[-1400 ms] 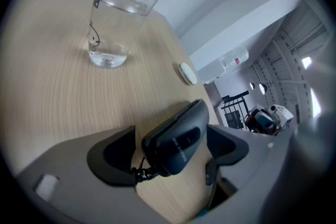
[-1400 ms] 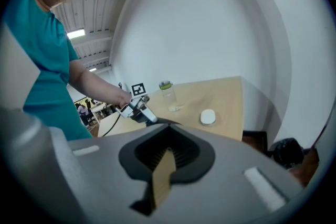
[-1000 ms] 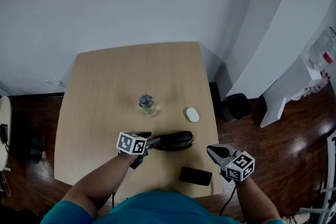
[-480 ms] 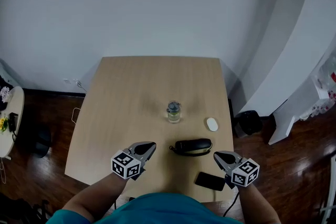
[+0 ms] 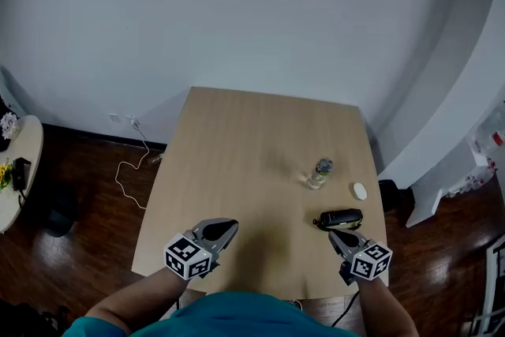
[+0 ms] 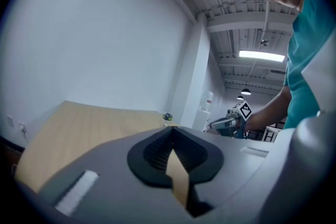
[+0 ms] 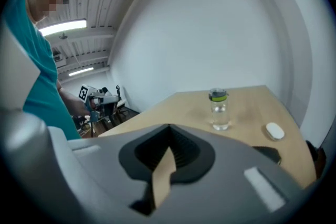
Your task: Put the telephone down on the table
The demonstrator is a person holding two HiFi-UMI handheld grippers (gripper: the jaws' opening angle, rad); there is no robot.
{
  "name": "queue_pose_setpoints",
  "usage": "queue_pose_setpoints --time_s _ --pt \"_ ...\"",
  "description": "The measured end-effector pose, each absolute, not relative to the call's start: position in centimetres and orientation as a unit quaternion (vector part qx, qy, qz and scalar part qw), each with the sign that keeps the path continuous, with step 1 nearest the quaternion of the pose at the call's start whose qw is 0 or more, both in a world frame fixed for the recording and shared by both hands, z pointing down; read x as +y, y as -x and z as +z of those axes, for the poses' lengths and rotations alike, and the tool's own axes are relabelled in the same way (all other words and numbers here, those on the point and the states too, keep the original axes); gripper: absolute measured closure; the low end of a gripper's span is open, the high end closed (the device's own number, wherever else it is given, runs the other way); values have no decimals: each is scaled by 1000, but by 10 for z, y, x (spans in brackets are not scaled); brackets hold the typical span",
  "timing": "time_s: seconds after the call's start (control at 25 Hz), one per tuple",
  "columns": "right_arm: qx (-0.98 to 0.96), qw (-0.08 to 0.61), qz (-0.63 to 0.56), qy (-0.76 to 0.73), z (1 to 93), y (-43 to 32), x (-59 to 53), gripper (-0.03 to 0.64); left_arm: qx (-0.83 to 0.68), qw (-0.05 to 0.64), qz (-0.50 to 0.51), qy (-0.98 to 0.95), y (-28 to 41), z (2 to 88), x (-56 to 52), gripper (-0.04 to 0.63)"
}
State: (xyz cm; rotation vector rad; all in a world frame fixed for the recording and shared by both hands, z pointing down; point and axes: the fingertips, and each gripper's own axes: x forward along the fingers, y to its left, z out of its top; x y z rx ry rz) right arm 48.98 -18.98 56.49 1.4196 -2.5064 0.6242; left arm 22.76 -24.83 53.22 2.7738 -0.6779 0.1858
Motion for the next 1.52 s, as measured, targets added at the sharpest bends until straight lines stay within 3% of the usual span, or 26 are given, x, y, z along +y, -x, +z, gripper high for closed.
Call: queue_pose_setpoints --time_s 0.28,0.6,0.88,1.52 --pt "-850 96 181 -486 535 -397 -185 614 -240 131 61 -960 -133 516 -239 591" --pt "-899 118 128 -402 535 -305 -166 614 -261 130 67 -954 -93 532 -199 591" --pt "-908 119 151 -372 547 -229 -148 614 -276 139 82 -948 -28 548 -171 591" --pt "-893 127 149 -405 537 46 -118 614 -240 111 98 -959 251 539 -144 591"
